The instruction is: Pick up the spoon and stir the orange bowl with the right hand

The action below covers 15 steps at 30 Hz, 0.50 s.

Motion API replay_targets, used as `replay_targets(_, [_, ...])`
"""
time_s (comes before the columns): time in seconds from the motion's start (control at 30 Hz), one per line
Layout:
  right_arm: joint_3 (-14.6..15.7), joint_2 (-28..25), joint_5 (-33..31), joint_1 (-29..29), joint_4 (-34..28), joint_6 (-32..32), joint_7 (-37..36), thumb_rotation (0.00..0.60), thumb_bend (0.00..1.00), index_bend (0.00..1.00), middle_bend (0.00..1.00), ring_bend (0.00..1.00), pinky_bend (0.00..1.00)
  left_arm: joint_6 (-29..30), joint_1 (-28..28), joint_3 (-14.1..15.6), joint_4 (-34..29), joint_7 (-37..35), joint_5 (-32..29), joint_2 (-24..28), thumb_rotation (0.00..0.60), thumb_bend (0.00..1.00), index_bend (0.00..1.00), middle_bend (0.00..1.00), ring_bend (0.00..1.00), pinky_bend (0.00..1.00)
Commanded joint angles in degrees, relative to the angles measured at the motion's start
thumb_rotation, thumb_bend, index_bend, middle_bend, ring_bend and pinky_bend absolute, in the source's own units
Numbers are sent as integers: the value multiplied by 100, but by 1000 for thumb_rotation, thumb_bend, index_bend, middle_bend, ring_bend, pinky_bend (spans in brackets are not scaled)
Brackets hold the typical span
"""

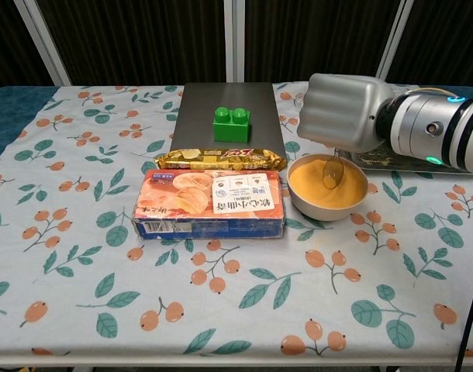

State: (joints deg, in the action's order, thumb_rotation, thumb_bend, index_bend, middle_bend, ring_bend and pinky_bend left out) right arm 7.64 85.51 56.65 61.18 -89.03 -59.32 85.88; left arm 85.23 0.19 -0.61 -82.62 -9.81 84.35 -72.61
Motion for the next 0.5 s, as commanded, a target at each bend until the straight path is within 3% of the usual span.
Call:
replay_targets(0.03, [-29, -124, 148, 31, -111, -50, -11, 600, 532, 737, 958, 920, 1000, 13, 7, -3, 5, -5, 0, -3, 600, 107, 111, 78, 30, 68])
replay_targets(0.27, [-154, -231, 345, 141, -463, 35, -42, 600, 531, 737, 959, 920, 1000, 29, 18, -7, 4, -15, -3, -3, 600, 107, 111, 78, 30, 68])
replay_targets(0.5, [-123, 122, 305, 166, -257, 209, 58, 600, 531, 736, 959, 920, 1000, 0, 25, 3, 31, -30, -24, -15, 600, 107, 111, 78, 30, 68])
